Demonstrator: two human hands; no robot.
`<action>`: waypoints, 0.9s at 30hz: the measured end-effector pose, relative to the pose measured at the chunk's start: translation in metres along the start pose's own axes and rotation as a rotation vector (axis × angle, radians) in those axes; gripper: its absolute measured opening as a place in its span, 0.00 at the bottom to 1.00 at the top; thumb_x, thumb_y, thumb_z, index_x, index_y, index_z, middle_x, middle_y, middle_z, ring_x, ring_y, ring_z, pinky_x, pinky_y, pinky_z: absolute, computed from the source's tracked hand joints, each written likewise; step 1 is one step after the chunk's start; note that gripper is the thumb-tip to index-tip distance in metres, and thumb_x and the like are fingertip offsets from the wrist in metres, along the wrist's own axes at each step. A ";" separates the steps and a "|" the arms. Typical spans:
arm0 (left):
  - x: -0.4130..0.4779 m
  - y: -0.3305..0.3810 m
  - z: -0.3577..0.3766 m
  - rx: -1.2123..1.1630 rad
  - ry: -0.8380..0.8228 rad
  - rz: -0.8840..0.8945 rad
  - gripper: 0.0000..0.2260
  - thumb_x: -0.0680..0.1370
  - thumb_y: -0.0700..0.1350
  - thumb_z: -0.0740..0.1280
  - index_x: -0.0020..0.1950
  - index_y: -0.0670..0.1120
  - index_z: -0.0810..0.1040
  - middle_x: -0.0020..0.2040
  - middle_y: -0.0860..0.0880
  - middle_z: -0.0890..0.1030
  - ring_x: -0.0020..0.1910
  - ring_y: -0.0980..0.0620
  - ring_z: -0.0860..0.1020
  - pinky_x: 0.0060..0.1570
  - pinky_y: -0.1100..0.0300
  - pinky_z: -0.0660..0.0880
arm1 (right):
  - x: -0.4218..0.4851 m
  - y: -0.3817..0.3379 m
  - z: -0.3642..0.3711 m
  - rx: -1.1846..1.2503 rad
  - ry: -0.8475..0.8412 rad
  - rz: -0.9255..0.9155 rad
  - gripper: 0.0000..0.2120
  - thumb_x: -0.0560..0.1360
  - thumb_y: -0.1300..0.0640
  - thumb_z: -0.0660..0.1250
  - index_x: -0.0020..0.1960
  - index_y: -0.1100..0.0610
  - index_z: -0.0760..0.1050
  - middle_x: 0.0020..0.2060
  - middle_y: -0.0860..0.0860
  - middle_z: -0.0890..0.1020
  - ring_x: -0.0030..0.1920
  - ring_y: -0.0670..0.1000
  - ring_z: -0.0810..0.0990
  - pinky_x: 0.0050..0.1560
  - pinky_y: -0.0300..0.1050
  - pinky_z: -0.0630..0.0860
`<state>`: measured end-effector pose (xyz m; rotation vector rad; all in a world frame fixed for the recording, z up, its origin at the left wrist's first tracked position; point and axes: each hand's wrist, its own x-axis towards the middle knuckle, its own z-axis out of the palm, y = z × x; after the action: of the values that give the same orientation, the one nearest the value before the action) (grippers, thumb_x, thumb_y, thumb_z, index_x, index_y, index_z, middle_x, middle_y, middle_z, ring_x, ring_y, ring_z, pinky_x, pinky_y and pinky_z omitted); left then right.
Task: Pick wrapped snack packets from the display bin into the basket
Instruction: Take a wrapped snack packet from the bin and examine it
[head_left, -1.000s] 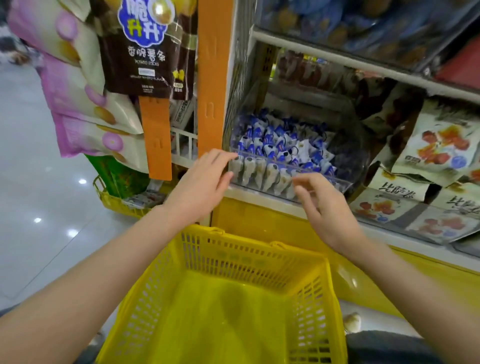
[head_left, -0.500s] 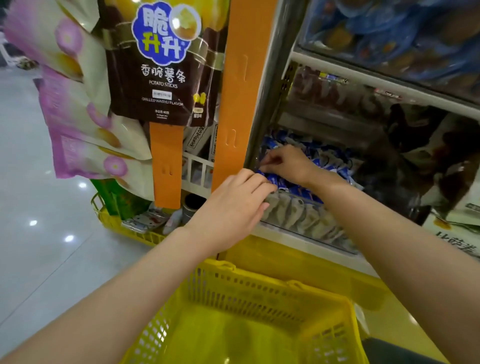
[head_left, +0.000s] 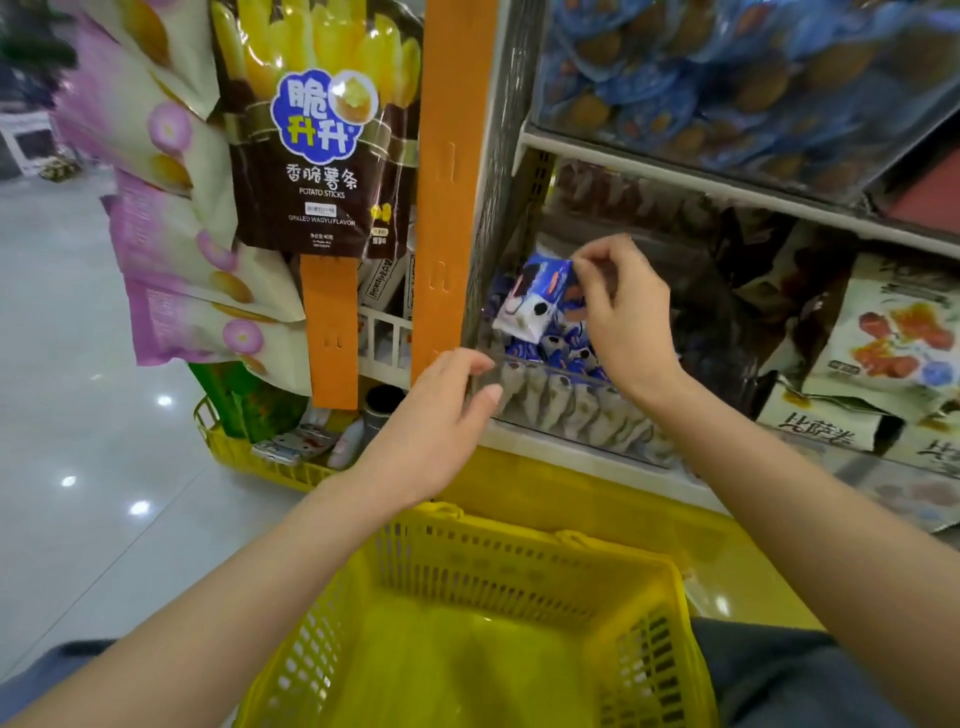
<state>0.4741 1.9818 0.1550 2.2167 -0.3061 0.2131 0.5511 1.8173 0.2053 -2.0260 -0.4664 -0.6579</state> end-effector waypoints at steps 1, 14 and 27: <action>-0.005 0.002 0.000 -0.148 0.015 -0.097 0.16 0.80 0.50 0.57 0.67 0.48 0.66 0.63 0.53 0.71 0.60 0.58 0.70 0.57 0.64 0.66 | -0.013 -0.006 -0.004 0.098 -0.033 0.020 0.08 0.79 0.61 0.58 0.44 0.49 0.69 0.42 0.50 0.78 0.40 0.43 0.80 0.35 0.33 0.77; -0.056 0.000 0.032 -0.703 -0.076 -0.510 0.15 0.74 0.37 0.68 0.59 0.49 0.74 0.53 0.49 0.82 0.50 0.55 0.80 0.41 0.67 0.76 | -0.130 -0.003 0.010 0.573 -0.433 0.541 0.06 0.78 0.57 0.60 0.46 0.57 0.75 0.39 0.47 0.81 0.39 0.40 0.80 0.38 0.34 0.77; -0.056 0.005 0.048 -0.730 0.005 -0.550 0.10 0.79 0.50 0.60 0.47 0.48 0.79 0.38 0.52 0.83 0.37 0.60 0.81 0.34 0.67 0.76 | -0.131 0.004 0.005 0.425 -0.432 0.491 0.09 0.74 0.62 0.67 0.41 0.49 0.78 0.34 0.46 0.82 0.35 0.43 0.80 0.33 0.40 0.78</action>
<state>0.4220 1.9492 0.1146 1.4968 0.2144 -0.1745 0.4512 1.8110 0.1198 -1.7638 -0.3006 0.1746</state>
